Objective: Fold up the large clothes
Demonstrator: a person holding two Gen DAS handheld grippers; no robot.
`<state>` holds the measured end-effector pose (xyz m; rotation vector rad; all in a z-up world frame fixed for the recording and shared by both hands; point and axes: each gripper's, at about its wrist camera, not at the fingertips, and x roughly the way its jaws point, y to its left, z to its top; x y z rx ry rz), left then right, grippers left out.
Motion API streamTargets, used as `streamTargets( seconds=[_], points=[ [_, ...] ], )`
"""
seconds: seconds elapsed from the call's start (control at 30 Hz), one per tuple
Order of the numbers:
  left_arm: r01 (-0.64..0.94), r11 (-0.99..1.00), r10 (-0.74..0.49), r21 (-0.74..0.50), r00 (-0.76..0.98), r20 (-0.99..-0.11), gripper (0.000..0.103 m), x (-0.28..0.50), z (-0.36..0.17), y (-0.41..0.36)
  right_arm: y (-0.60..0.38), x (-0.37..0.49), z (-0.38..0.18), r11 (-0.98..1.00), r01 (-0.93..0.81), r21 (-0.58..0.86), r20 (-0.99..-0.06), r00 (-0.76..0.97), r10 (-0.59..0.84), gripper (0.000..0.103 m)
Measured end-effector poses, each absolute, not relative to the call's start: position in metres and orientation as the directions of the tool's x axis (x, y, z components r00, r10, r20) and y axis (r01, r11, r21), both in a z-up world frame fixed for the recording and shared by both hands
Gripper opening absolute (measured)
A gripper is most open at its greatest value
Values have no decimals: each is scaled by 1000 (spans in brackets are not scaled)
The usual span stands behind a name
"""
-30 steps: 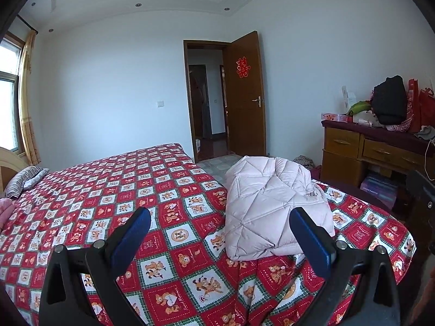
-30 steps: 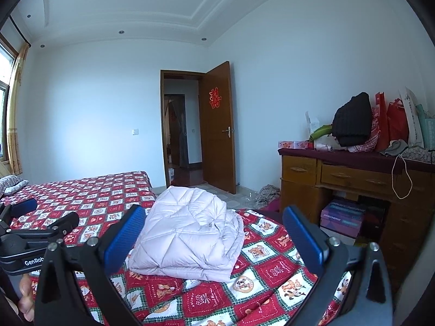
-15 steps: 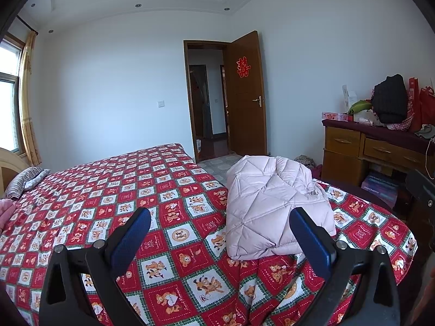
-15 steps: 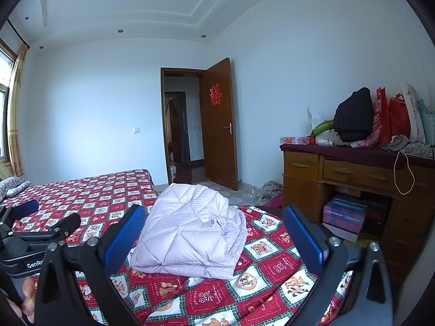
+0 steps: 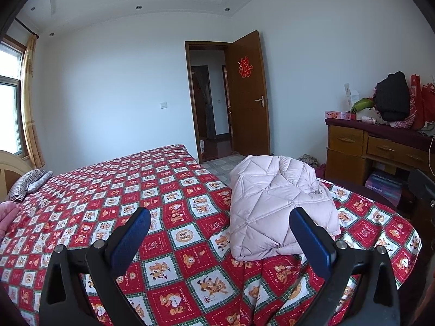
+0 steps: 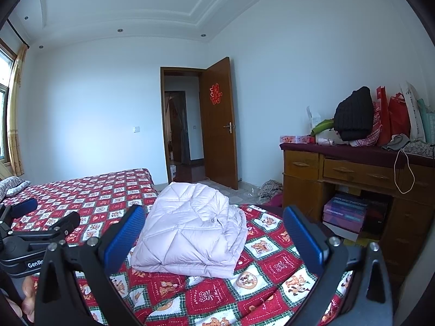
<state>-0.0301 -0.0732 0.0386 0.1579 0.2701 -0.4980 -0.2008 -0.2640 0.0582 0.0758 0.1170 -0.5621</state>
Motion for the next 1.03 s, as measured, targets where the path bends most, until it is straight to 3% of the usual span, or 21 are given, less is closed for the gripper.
streamTargets(
  seconds=[0.47,0.83,1.03],
  points=[
    [449,887,-405,110,869,-285,102,-25,37,-75,-265,-200,55,845,533,39,-143,840,-523,103],
    [495,868,-457,50,833,-312,102,-19,37,-72,-266,-198,53,847,530,36,-153,841,-519,103],
    [466,883,-425,48,840,-336,102,-7,34,-70,-270,-195,50,850,525,40,-174,841,-512,103]
  ],
)
